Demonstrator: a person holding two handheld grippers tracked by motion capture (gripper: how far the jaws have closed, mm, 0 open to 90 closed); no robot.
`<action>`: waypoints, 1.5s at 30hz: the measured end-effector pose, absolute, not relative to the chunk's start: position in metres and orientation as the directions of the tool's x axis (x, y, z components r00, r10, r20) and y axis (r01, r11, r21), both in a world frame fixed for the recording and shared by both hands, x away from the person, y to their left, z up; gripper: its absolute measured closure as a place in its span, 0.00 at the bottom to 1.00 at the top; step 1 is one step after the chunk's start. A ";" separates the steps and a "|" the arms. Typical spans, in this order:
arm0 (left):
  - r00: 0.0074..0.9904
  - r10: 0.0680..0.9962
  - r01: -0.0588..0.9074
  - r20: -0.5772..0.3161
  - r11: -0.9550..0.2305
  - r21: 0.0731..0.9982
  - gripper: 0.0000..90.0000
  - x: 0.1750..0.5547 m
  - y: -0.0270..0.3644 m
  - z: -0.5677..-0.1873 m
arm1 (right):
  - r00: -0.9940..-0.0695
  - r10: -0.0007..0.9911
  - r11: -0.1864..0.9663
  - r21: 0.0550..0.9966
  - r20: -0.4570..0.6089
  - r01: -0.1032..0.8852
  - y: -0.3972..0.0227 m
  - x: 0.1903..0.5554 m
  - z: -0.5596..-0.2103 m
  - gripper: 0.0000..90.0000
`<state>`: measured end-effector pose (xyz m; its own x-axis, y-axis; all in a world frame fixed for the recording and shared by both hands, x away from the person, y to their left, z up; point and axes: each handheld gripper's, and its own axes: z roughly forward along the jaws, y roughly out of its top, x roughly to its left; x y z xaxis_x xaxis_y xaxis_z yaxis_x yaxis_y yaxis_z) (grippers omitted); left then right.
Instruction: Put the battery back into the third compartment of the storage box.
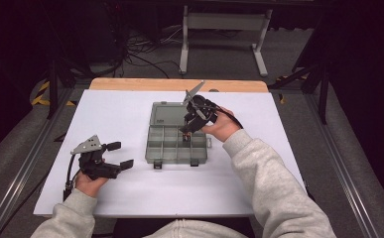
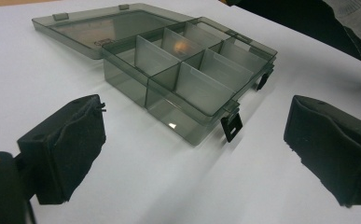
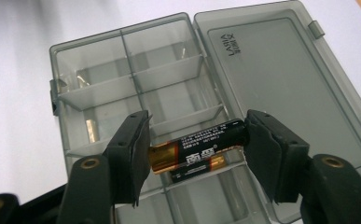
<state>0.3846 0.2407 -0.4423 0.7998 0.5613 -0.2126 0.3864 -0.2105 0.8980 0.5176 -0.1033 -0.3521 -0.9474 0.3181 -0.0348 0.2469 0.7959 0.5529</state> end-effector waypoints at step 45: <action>0.800 0.561 0.386 -0.211 -0.213 0.897 0.07 0.385 0.241 -0.442 | -0.945 0.328 0.820 0.501 -0.014 0.277 -0.089 0.528 -0.394 0.47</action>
